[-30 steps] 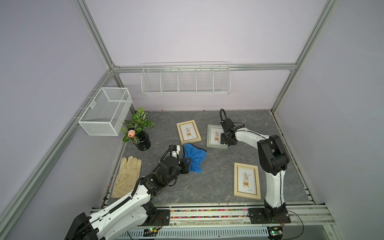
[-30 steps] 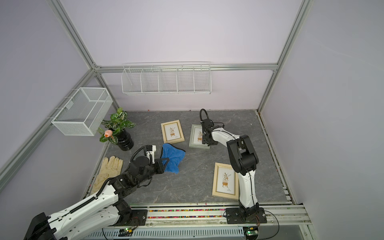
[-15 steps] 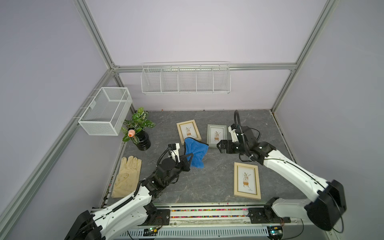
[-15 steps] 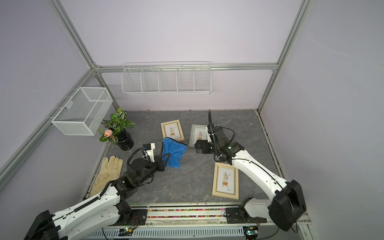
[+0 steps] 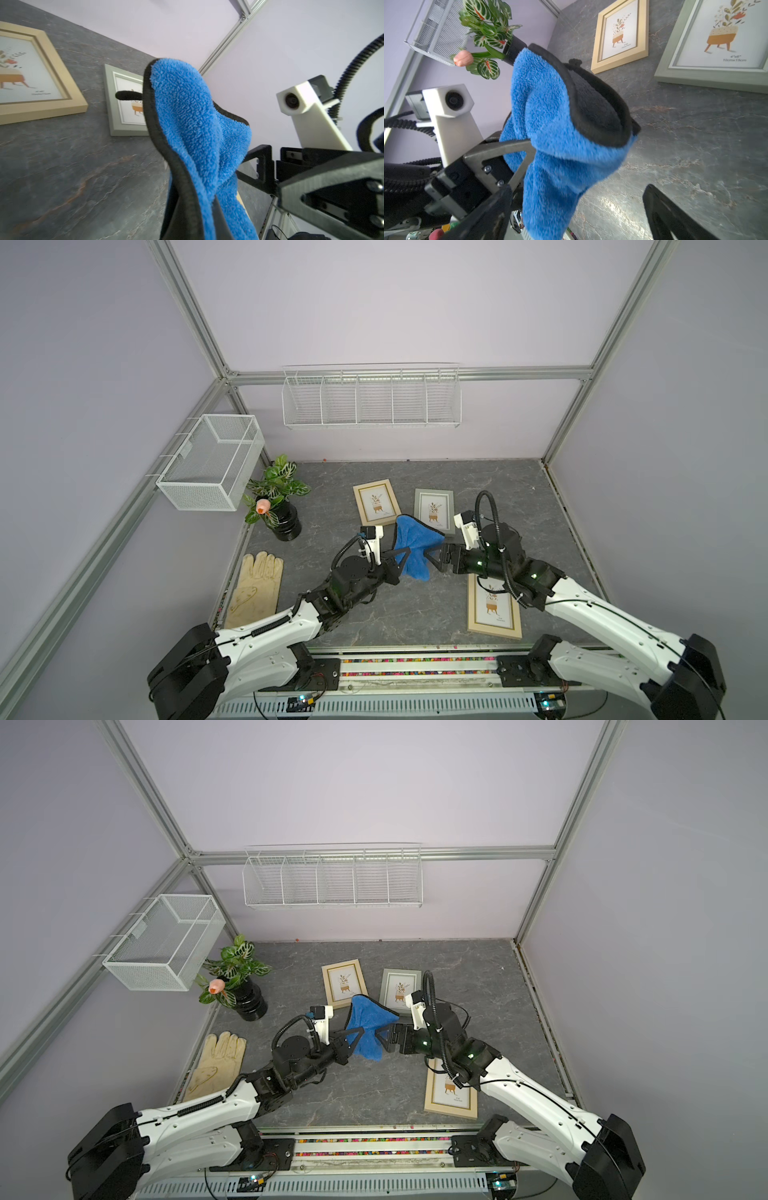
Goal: Wipe the picture frame with a cloth
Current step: Adjust the cleaning item.
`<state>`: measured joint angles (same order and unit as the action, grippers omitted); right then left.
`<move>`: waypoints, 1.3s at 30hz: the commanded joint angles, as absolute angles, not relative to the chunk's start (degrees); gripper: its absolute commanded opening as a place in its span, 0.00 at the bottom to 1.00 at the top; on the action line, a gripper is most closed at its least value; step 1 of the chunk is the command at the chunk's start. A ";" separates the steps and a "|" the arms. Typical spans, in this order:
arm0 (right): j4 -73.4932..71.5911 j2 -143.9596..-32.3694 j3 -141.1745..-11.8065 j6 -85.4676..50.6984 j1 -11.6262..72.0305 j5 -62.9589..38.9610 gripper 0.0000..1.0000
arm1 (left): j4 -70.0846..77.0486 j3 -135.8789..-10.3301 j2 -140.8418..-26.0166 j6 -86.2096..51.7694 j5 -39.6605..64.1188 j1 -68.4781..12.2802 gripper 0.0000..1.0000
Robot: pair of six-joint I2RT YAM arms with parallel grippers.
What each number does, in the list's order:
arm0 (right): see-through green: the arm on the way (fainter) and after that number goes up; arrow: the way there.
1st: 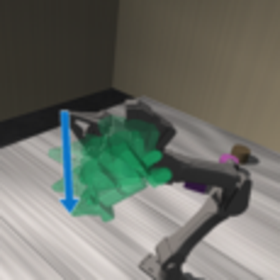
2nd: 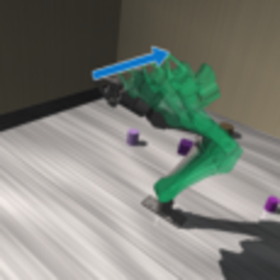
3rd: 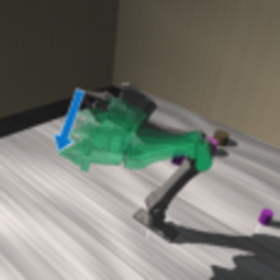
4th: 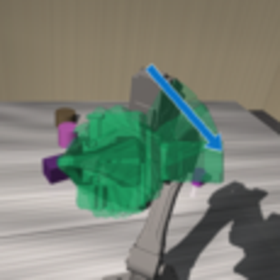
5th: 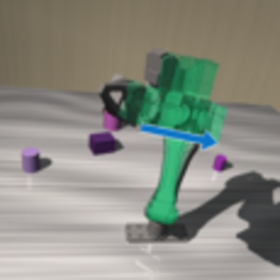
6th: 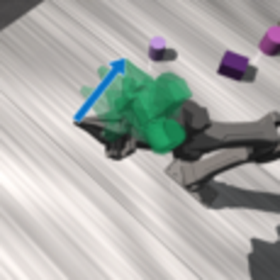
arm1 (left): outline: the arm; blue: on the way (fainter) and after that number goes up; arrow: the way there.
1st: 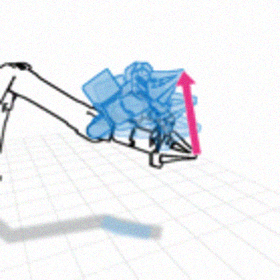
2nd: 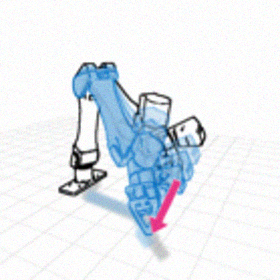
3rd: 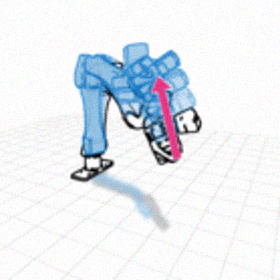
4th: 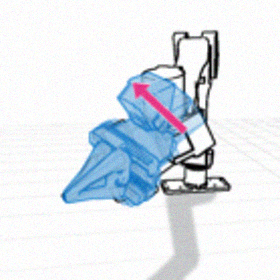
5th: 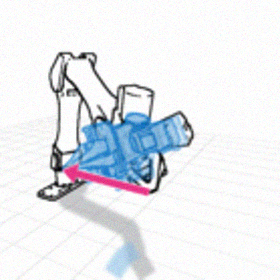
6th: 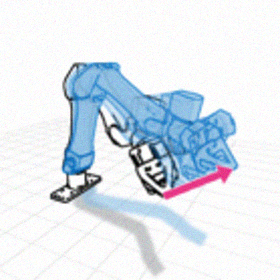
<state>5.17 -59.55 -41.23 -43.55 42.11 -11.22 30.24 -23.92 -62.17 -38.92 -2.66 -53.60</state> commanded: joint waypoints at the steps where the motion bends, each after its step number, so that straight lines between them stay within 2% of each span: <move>1: -2.01 -60.44 -39.71 -47.08 42.37 -12.44 0.97 | 36.12 -25.75 -63.59 -38.66 -2.44 -54.65 0.00; 5: -5.13 -61.96 -39.54 -48.35 42.39 -14.02 0.92 | 38.49 -26.36 -65.46 -38.77 -1.07 -56.15 0.00; 10: -6.09 -63.61 -39.76 -48.85 42.48 -14.85 0.80 | 40.24 -27.90 -68.12 -38.06 1.00 -57.63 0.00; 13: -3.71 -63.68 -40.51 -48.01 42.47 -13.69 0.66 | 40.18 -28.45 -69.11 -37.65 1.85 -58.00 0.00; 15: -0.41 -63.08 -41.46 -46.33 42.53 -11.46 0.45 | 39.18 -28.76 -69.19 -36.84 2.43 -58.01 0.00; 17: 3.20 -62.13 -42.73 -43.97 42.38 -9.07 0.35 | 35.93 -29.30 -68.70 -36.45 1.70 -58.01 0.02; 20: 8.62 -61.37 -44.81 -41.48 42.29 -5.61 0.25 | 30.29 -30.68 -68.23 -36.42 -0.22 -58.01 0.17; 22: 12.90 -60.79 -46.27 -39.86 41.59 -2.96 0.21 | 27.04 -31.81 -68.45 -35.98 -0.83 -58.01 0.26; 24: 15.37 -59.78 -46.48 -39.35 39.63 -1.59 0.20 | 20.96 -33.99 -68.72 -35.59 -3.51 -58.04 0.44; 27: 18.53 -58.49 -46.41 -39.09 34.02 -4.12 0.14 | 10.30 -38.39 -70.46 -34.90 -8.77 -58.01 0.56; 32: 27.01 -53.94 -47.13 -35.83 27.71 1.51 0.11 | 3.59 -43.26 -75.89 -33.08 -8.27 -58.80 0.64; 39: 37.76 -47.56 -47.79 -32.98 16.25 10.32 0.08 | -6.47 -57.30 -90.86 -28.21 -8.60 -67.66 0.67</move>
<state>31.16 -49.93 -46.33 -35.59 18.61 4.91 0.30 -52.69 -86.98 -31.75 -7.49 -64.42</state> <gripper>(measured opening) 0.137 0.669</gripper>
